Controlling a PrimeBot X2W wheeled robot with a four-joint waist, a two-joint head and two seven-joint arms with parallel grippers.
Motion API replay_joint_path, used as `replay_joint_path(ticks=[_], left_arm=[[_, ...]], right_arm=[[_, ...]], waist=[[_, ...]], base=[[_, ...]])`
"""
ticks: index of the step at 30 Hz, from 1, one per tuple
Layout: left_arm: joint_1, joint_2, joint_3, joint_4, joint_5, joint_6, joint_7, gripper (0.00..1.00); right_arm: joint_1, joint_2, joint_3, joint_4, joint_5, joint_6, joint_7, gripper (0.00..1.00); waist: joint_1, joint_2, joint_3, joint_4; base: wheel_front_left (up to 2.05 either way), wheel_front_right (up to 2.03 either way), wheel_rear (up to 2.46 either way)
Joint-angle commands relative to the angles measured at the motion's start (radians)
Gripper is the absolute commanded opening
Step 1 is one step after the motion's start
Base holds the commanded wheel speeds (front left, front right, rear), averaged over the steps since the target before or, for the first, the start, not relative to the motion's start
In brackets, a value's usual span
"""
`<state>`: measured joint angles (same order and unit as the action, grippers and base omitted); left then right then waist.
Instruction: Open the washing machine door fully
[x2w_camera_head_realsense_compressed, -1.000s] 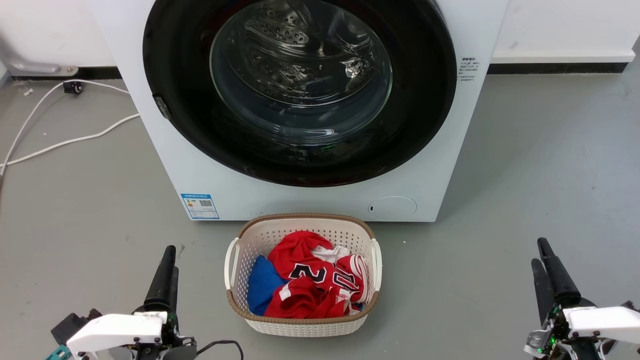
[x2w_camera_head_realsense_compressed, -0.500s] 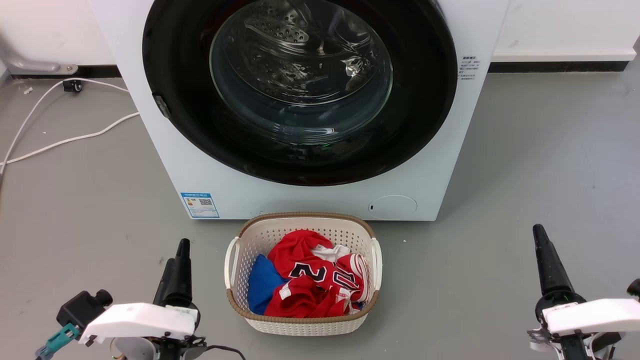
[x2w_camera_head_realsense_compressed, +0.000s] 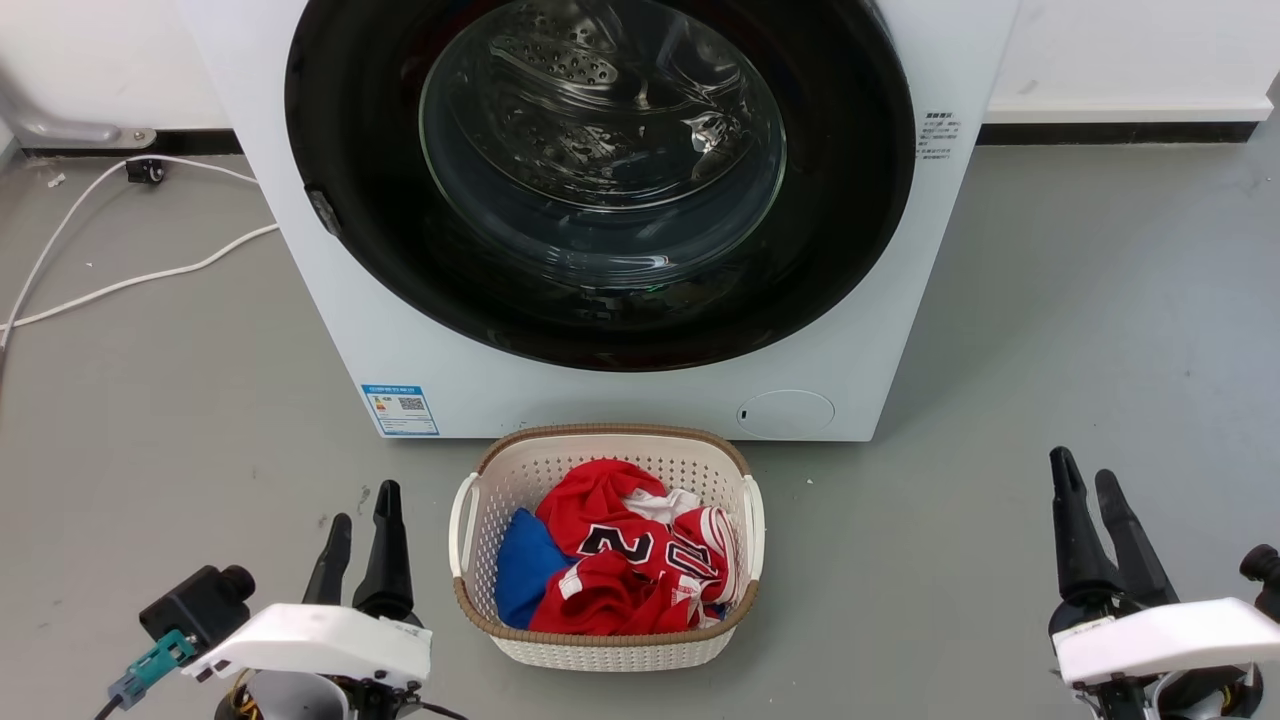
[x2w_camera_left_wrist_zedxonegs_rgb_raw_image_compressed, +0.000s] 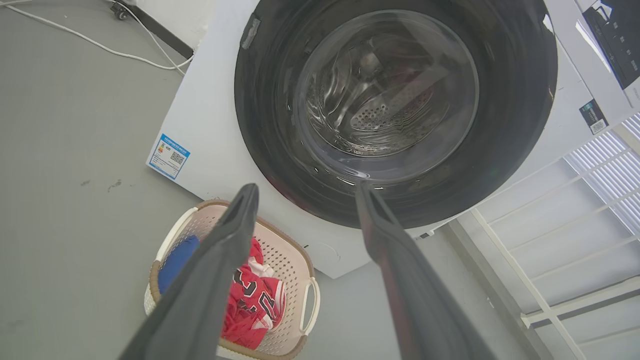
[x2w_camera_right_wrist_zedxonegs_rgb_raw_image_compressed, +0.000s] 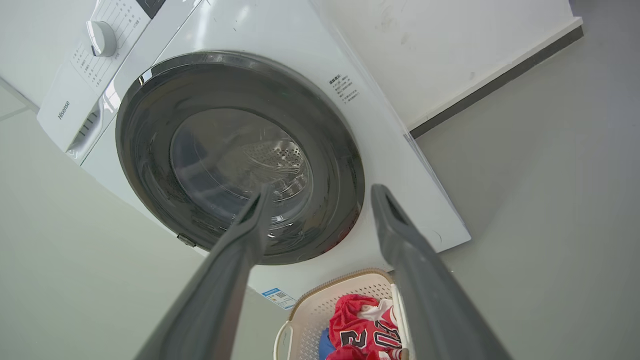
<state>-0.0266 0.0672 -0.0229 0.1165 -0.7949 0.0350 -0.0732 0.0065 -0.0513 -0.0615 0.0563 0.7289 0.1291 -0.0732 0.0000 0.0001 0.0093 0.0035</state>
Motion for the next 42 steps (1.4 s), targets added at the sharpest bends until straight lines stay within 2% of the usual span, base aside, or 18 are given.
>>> replay_joint_path(ticks=[1, 23, 42], left_arm=[[-0.003, 0.014, -0.007, -0.019, 0.038, 0.01, -0.011, 1.0], [0.011, 0.055, -0.096, -0.051, 0.285, 0.073, -0.073, 1.0], [0.031, 0.065, -0.137, -0.069, 0.468, 0.107, -0.119, 1.0]], right_arm=[[0.002, -0.001, 0.001, -0.026, -0.044, 0.002, -0.012, 1.0], [0.04, 0.0, 0.005, -0.084, -0.325, 0.002, -0.073, 1.0], [0.072, 0.0, 0.003, -0.147, -0.496, 0.002, -0.12, 1.0]], waist=[[0.0, -0.0001, 0.0, 0.0], [0.0, -0.0001, -0.003, 0.002], [0.0, -0.0001, -0.007, 0.005]], base=[[0.0, 0.0, 0.0], [0.0, 0.0, 0.0], [0.0, 0.0, 0.0]])
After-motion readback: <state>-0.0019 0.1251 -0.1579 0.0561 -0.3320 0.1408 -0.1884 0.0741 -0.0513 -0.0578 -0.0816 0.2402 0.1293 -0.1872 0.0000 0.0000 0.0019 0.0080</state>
